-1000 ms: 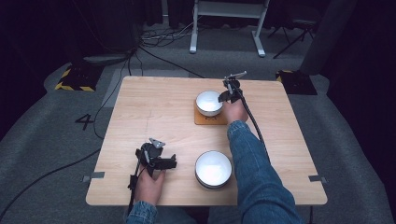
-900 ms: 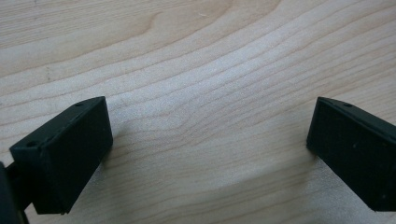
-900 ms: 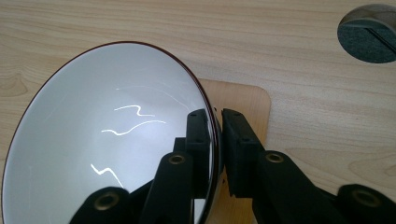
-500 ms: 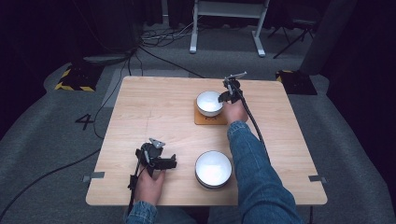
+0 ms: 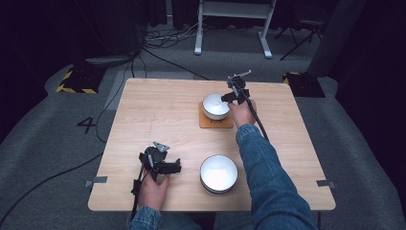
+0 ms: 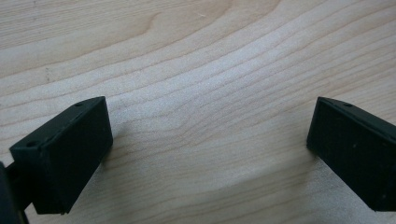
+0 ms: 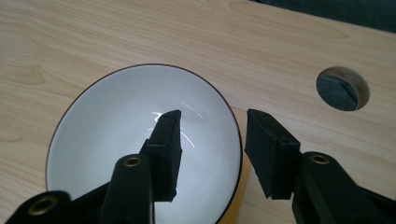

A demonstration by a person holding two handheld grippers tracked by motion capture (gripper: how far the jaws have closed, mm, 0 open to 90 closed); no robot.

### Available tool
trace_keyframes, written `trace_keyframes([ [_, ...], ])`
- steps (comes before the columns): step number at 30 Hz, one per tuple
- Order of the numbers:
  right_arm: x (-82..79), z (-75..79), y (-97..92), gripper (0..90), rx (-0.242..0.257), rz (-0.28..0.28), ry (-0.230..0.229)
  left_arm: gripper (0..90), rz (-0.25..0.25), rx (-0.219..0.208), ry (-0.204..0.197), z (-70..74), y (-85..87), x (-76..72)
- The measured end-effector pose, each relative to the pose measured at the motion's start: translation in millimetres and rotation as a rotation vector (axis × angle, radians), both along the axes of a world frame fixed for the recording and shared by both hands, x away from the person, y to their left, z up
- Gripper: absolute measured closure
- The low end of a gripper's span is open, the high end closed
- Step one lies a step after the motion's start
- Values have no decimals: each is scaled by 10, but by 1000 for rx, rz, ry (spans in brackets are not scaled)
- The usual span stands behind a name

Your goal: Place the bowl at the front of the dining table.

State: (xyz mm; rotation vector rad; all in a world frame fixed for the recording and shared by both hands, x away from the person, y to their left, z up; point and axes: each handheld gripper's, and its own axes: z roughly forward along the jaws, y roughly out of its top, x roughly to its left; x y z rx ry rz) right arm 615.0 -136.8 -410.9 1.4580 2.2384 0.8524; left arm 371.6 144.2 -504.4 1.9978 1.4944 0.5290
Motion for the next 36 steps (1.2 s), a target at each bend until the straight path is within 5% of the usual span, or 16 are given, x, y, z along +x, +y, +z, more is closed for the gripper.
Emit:
trace_keyframes([
  [8,-177,239,34,534,-1,86,-27,3,1,1,-1,0,0,0],
  [20,-694,610,-5,528,41,266,-46,3,-3,0,1,2,1,2],
  [36,-1163,902,-328,510,48,377,-77,3,-15,-2,1,2,10,9],
])
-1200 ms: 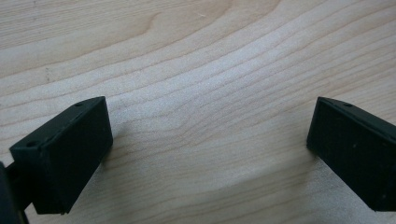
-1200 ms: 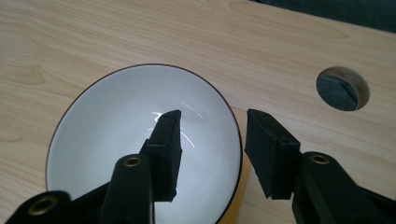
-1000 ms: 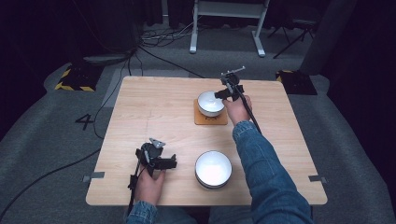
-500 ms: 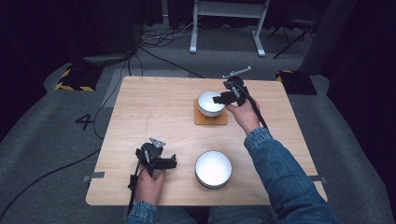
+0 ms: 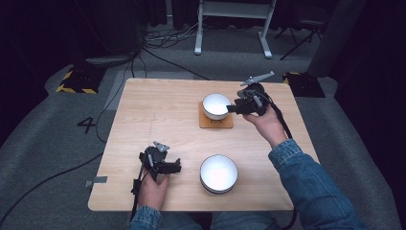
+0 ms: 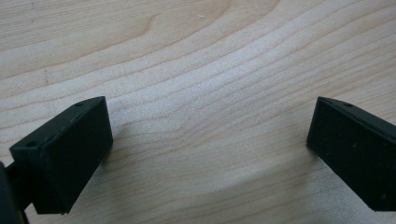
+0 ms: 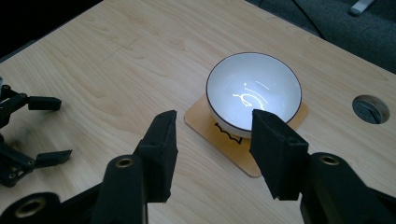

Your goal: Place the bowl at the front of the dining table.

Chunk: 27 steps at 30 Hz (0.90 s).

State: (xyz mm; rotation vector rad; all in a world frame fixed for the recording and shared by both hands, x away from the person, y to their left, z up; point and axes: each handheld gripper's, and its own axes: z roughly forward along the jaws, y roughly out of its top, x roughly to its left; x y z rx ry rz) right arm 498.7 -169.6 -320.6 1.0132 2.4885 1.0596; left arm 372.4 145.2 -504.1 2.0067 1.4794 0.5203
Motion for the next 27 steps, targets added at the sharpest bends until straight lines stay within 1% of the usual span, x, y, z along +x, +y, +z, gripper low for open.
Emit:
trace_keyframes([
  [1,0,0,0,510,0,0,0,3,0,0,0,0,0,0],
  [2,-51,22,-45,508,12,-6,3,3,0,0,0,0,0,0],
  [3,-51,22,-45,508,12,-6,3,3,0,0,0,0,0,0],
  [4,-66,29,-81,506,2,0,-6,3,1,0,0,0,-1,0],
  [6,-121,41,-161,498,7,3,-10,3,0,0,0,0,0,0],
  [7,-121,41,-161,498,7,3,-10,3,0,0,0,0,0,0],
  [8,-143,42,-180,496,18,4,-6,3,0,0,0,0,0,0],
  [10,-201,33,-255,489,10,18,-10,3,-2,1,1,0,-2,3],
  [12,-252,26,-301,486,15,23,5,3,5,7,2,3,-6,1],
  [13,-252,26,-301,486,15,23,5,3,5,7,2,3,-6,1],
  [14,-292,12,-361,486,6,28,4,3,4,5,3,2,-7,2],
  [15,-292,12,-361,486,6,28,4,3,4,5,3,2,-7,2],
  [17,-344,-7,-423,484,8,33,10,3,6,1,4,1,-12,2],
  [19,-379,-23,-477,484,-3,37,4,3,6,1,4,1,-12,2],
  [22,-454,-43,-594,481,0,29,1,3,6,0,4,0,-13,2],
  [25,-490,-56,-649,479,3,27,-1,3,6,0,4,0,-12,2],
  [27,-559,-81,-726,479,8,21,-3,3,6,0,3,0,-13,2],
])
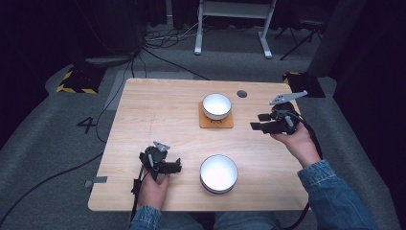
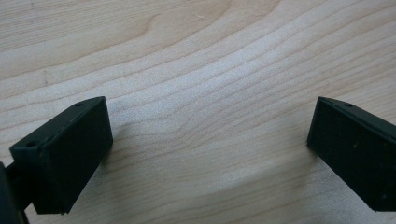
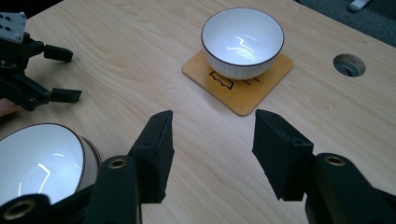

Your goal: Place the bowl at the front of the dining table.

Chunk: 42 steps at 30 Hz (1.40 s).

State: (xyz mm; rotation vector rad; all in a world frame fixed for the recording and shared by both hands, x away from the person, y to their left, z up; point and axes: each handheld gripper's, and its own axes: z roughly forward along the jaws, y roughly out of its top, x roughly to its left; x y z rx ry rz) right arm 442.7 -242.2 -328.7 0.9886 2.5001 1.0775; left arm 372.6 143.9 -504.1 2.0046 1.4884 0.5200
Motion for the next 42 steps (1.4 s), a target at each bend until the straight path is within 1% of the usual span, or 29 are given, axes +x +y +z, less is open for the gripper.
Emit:
trace_keyframes([
  [7,-111,-91,-164,473,5,-11,-6,3,0,0,1,0,0,-1],
  [8,-148,-122,-209,468,16,-15,-7,3,-2,0,0,0,1,0],
  [10,-162,-136,-235,468,13,-15,-11,3,0,0,0,0,0,0],
  [11,-196,-174,-278,465,17,-25,-7,3,0,0,0,0,0,0],
  [12,-196,-174,-278,465,17,-25,-7,3,0,0,0,0,0,0],
  [13,-201,-191,-297,465,12,-26,-13,3,-2,0,0,0,1,0],
  [17,-269,-301,-378,465,17,-41,3,3,-2,0,0,0,1,0],
  [19,-293,-352,-412,466,15,-45,3,3,-2,0,0,0,1,0],
  [22,-330,-433,-466,466,33,-56,18,3,-1,0,0,0,1,0],
  [25,-363,-498,-515,468,36,-57,13,3,0,0,1,0,0,-1],
  [28,-396,-552,-549,468,43,-71,14,3,-2,0,1,1,1,0],
  [29,-414,-602,-577,468,34,-77,16,3,0,0,1,0,0,-1],
  [31,-436,-656,-599,470,18,-81,10,3,0,-1,0,0,0,0],
  [32,-436,-656,-599,470,18,-81,10,3,0,-1,0,0,0,0],
  [33,-463,-704,-617,471,18,-85,7,3,-2,0,0,0,1,0],
  [34,-463,-704,-617,471,18,-85,7,3,-2,0,0,0,1,0],
  [39,-542,-827,-641,473,18,-90,-6,3,-2,0,1,0,1,-1],
  [40,-550,-845,-650,473,11,-87,-14,3,-2,0,1,0,1,-1],
  [42,-596,-909,-657,477,14,-97,-19,3,-2,0,1,1,1,-1],
])
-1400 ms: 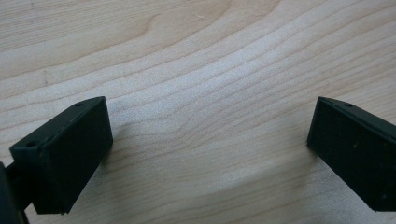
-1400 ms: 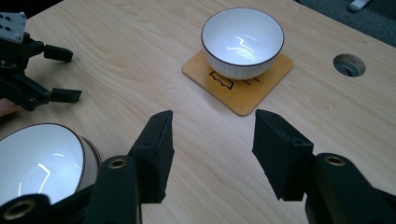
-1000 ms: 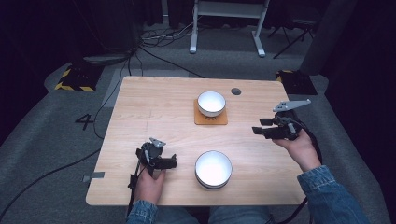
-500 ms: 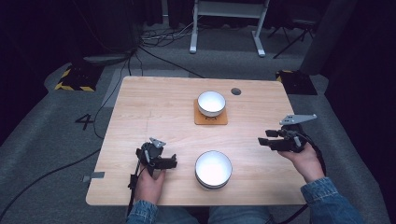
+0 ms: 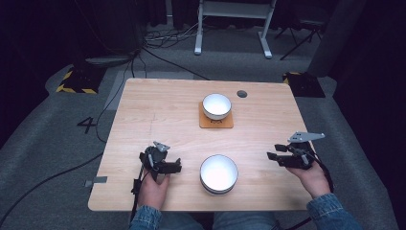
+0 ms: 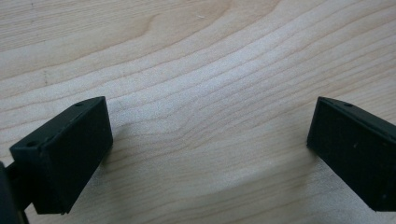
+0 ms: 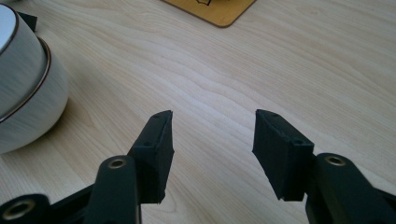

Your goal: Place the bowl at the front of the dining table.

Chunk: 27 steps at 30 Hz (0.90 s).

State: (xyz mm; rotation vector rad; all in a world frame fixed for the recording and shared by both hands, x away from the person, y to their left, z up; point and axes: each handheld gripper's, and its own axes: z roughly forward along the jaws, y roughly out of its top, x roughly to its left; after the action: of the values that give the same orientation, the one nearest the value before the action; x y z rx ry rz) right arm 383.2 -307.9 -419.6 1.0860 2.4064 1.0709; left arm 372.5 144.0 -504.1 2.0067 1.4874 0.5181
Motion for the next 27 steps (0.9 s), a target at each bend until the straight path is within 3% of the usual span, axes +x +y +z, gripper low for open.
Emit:
trace_keyframes([
  [6,-68,-116,-7,482,-2,-15,-12,3,0,0,-1,-1,0,1],
  [27,-262,-636,113,486,-25,12,-38,3,2,0,0,0,-1,0],
])
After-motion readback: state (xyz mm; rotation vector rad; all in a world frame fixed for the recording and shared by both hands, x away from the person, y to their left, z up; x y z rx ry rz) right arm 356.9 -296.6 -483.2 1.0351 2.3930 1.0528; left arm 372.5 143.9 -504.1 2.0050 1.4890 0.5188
